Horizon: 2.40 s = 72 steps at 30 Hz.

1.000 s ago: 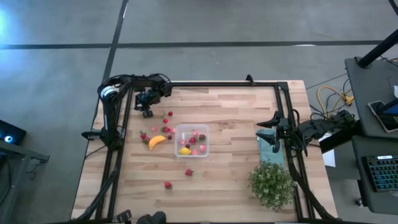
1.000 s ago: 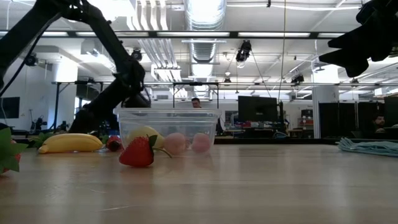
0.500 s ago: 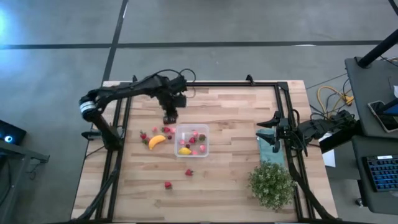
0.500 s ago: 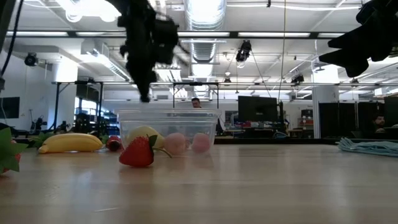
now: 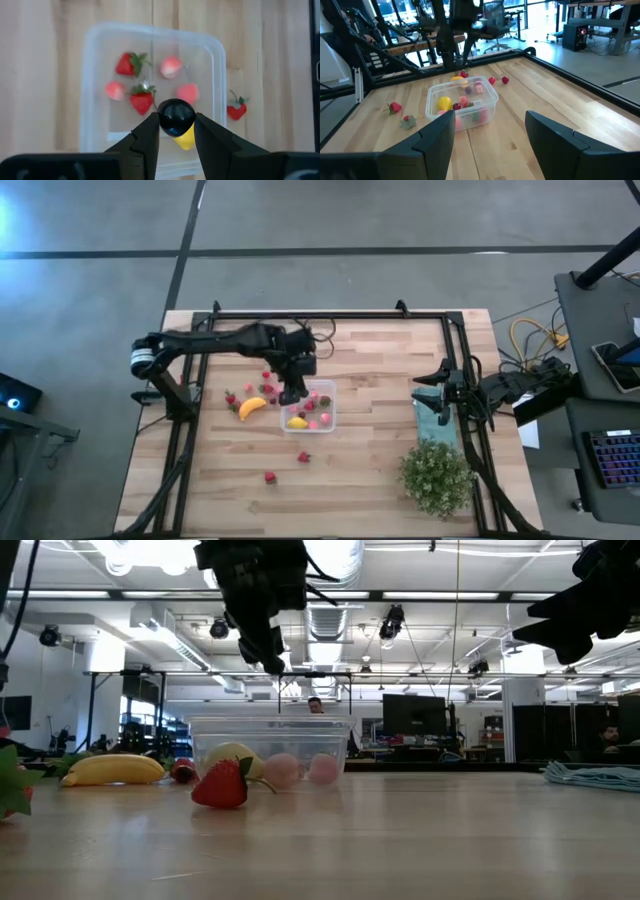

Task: Pick and placing Produce into tupperware
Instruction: Put the black cherry into the transparent bin, then put the red cherry into the transparent bin

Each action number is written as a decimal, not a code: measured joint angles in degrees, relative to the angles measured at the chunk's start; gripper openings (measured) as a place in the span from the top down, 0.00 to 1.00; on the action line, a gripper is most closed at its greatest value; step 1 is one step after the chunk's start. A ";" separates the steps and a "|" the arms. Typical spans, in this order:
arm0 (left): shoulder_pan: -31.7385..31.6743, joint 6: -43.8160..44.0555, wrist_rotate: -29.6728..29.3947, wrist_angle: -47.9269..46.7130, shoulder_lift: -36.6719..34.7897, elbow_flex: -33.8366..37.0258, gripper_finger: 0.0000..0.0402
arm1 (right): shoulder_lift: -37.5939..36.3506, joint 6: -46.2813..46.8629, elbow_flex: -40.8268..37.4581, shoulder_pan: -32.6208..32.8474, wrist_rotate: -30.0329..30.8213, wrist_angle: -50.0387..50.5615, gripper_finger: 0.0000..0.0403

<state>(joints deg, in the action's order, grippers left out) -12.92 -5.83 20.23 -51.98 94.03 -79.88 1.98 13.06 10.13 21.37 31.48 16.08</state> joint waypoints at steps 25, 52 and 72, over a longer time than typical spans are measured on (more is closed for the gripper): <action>2.17 23.10 -13.82 -1.01 8.21 -1.46 0.55 | 0.00 0.00 0.00 -0.02 0.02 -0.06 0.42; -18.46 22.95 -19.53 -14.06 4.85 0.74 0.42 | 0.00 0.00 0.00 -0.02 0.02 -0.02 0.42; -22.48 11.27 -19.40 -12.39 15.04 0.79 0.42 | 0.00 0.00 0.00 -0.02 0.00 -0.02 0.42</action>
<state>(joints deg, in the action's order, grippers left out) -35.40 5.44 0.83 -64.37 109.07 -79.09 1.98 13.06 10.13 21.34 31.49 16.05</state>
